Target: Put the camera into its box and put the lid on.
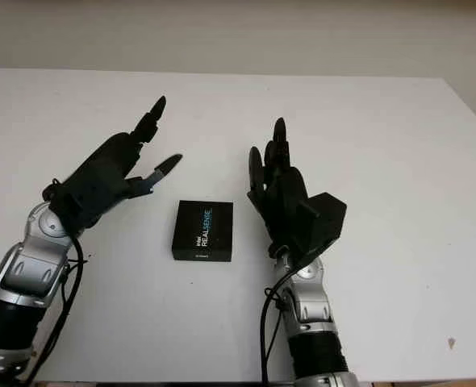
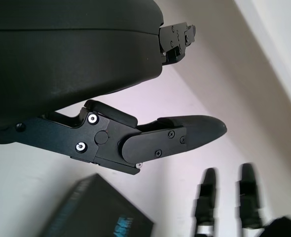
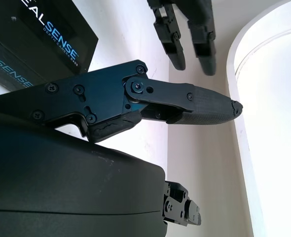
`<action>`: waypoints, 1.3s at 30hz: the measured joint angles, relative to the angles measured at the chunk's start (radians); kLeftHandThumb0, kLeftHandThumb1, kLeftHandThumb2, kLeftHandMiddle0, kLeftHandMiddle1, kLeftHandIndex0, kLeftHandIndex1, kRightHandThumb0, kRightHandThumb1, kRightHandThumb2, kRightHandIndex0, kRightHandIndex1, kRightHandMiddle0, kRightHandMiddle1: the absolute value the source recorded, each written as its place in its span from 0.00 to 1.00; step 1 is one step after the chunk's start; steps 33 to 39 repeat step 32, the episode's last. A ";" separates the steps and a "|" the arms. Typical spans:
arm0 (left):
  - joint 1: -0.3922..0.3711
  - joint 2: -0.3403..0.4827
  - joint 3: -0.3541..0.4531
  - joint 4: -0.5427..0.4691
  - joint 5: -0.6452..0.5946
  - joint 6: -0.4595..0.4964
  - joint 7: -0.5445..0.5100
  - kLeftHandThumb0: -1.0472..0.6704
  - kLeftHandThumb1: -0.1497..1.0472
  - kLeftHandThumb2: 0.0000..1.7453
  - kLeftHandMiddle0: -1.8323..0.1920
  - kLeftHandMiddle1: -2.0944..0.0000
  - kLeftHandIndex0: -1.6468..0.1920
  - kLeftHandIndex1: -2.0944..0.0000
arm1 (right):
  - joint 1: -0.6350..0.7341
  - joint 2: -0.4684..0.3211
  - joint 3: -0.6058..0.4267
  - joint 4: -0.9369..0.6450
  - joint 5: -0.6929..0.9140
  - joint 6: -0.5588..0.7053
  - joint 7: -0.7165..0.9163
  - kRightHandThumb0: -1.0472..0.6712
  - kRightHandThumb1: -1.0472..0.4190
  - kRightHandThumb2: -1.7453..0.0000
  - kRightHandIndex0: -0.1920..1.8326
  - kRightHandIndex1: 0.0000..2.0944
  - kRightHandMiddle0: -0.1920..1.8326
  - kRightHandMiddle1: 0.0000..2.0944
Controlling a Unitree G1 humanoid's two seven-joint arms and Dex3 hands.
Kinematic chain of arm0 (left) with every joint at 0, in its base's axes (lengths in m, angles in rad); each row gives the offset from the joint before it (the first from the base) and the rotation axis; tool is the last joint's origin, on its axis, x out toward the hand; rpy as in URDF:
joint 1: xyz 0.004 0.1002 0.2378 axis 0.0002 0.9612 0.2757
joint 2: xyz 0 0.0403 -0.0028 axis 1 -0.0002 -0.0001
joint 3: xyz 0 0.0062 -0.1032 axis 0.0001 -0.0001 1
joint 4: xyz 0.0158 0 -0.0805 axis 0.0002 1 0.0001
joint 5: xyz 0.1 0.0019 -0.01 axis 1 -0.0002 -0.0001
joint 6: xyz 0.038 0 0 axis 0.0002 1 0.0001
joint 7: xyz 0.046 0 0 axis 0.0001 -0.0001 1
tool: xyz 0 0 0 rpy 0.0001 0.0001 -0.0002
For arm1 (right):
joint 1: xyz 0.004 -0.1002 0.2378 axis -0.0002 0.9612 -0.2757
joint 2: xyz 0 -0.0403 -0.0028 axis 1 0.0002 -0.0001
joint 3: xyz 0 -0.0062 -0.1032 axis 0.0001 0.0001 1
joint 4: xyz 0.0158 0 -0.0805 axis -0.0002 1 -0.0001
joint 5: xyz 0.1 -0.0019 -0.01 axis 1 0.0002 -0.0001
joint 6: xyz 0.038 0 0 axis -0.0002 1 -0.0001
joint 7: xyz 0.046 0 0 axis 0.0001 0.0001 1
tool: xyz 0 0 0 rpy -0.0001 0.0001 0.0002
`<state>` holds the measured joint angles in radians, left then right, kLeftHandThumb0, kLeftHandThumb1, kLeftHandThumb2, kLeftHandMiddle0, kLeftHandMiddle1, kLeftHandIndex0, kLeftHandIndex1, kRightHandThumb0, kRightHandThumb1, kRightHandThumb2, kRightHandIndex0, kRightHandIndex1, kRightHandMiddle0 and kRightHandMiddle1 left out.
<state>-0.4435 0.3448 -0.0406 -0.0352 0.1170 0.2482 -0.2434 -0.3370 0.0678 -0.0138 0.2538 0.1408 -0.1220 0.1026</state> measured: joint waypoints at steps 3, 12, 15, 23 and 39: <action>0.010 -0.056 0.043 0.023 -0.072 -0.080 0.028 0.24 1.00 0.39 1.00 1.00 1.00 1.00 | 0.006 -0.003 -0.008 -0.005 0.009 0.001 0.008 0.19 0.00 0.68 0.00 0.00 0.00 0.00; 0.079 -0.141 0.205 0.085 -0.313 -0.176 0.017 0.18 1.00 0.37 1.00 1.00 1.00 1.00 | 0.012 -0.043 -0.046 -0.071 -0.033 0.010 -0.049 0.13 0.00 0.67 0.00 0.00 0.00 0.00; 0.095 -0.140 0.246 0.127 -0.357 -0.252 -0.011 0.16 1.00 0.33 1.00 1.00 1.00 1.00 | 0.015 -0.056 -0.048 -0.100 -0.058 0.021 -0.068 0.13 0.00 0.66 0.00 0.00 0.00 0.00; 0.151 -0.118 0.267 0.180 -0.316 -0.407 -0.021 0.17 1.00 0.35 1.00 1.00 1.00 1.00 | 0.016 -0.090 -0.061 -0.118 -0.071 0.051 -0.071 0.15 0.00 0.62 0.00 0.00 0.00 0.00; 0.224 -0.146 0.236 0.180 -0.280 -0.464 0.004 0.17 1.00 0.34 1.00 1.00 1.00 1.00 | 0.013 -0.108 -0.071 -0.119 -0.066 0.073 -0.047 0.17 0.00 0.61 0.00 0.00 0.00 0.00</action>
